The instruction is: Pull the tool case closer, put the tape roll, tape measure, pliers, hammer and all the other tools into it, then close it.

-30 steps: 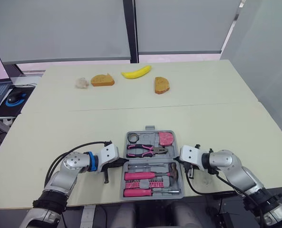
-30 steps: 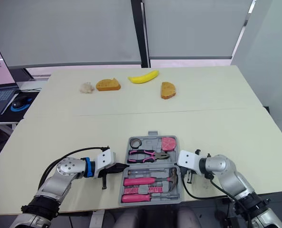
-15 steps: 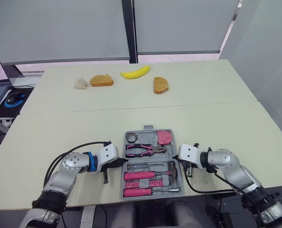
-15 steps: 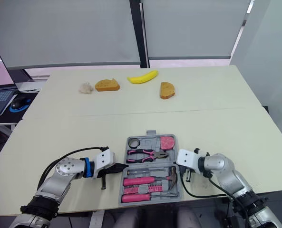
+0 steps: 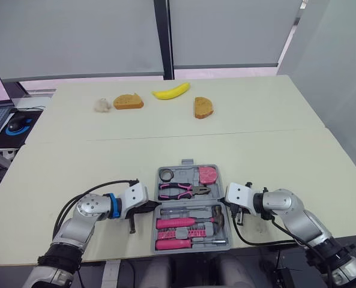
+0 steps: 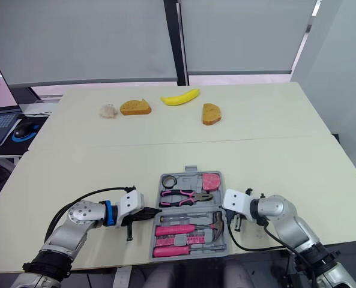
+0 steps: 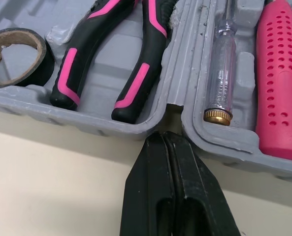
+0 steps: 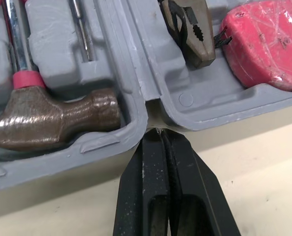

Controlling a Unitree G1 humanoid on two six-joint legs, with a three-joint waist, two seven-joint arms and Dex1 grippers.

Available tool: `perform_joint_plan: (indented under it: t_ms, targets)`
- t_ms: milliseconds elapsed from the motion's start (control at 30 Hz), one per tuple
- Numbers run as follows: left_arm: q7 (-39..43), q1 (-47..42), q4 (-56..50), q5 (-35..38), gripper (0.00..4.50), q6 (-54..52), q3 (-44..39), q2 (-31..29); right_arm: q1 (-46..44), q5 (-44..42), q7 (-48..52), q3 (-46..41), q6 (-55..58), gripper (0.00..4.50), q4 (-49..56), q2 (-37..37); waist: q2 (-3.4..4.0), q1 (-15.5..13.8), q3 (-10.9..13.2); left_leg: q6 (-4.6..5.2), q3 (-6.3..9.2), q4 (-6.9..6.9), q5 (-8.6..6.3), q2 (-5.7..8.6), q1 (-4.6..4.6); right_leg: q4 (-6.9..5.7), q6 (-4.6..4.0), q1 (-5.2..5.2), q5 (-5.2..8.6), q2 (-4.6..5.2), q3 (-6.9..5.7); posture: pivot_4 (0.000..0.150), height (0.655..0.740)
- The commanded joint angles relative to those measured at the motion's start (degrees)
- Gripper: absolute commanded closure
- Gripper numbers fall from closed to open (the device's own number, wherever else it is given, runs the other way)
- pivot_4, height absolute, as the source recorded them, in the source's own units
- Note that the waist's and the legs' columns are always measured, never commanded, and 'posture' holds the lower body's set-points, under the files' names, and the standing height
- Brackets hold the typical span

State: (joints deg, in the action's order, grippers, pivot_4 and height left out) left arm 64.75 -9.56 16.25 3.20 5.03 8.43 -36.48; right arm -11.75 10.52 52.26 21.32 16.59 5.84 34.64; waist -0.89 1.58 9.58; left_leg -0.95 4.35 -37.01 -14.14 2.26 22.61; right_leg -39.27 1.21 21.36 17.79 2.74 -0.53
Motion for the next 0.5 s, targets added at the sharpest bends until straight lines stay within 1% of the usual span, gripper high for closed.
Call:
perform_joint_plan:
  t_ms: [33,167,233,367,433,500]
  targets:
    - [-1.47,1.28,-0.67,1.09,4.48,-0.42,-2.56,-1.77,1.0,0.08,-1.61,-2.76,1.4,4.5,3.33,1.51,0.0,-0.04,0.0,0.0,0.0,0.0,0.0,0.0,0.0,0.0,0.0,-0.01,0.0,0.0,0.0,0.15,0.74]
    - [-3.21,2.73,-0.61,1.59,4.48,-0.43,-4.88,-3.59,2.01,1.35,-4.78,-4.68,1.21,4.5,3.54,3.03,0.0,-0.04,0.0,0.0,0.01,0.0,0.0,0.0,-0.02,-0.02,0.0,-0.01,0.0,0.01,-0.01,0.15,0.74]
    - [-2.87,3.47,-2.3,3.03,4.48,-0.51,-6.0,-4.39,2.28,2.28,-5.55,-4.82,1.44,4.5,3.67,4.01,0.0,-0.04,0.0,0.0,0.01,0.0,0.0,0.0,-0.01,-0.02,0.0,0.0,0.0,0.01,-0.02,0.15,0.74]
    - [2.09,6.77,-15.02,11.54,4.48,-4.92,-8.14,-6.05,5.82,-1.64,-5.29,-9.04,3.93,4.5,9.24,4.19,0.0,-0.16,0.0,0.0,0.01,0.02,0.0,0.0,0.07,0.06,0.0,0.01,0.0,0.05,-0.02,0.15,0.74]
    - [5.57,8.15,-20.56,13.18,4.48,-4.73,-6.84,-7.84,7.75,-4.07,-5.7,-11.65,6.74,4.5,12.02,3.34,0.0,-0.24,0.0,0.0,0.02,0.01,0.0,0.02,0.12,0.13,0.0,0.01,0.0,0.1,-0.03,0.15,0.74]
    - [8.49,8.85,-23.73,12.98,4.48,-3.02,-4.49,-8.95,9.17,-5.53,-6.49,-13.39,9.25,4.5,14.21,2.58,0.01,-0.26,0.0,0.0,0.02,0.02,0.0,0.05,0.12,0.18,0.0,-0.03,0.0,0.14,-0.03,0.15,0.74]
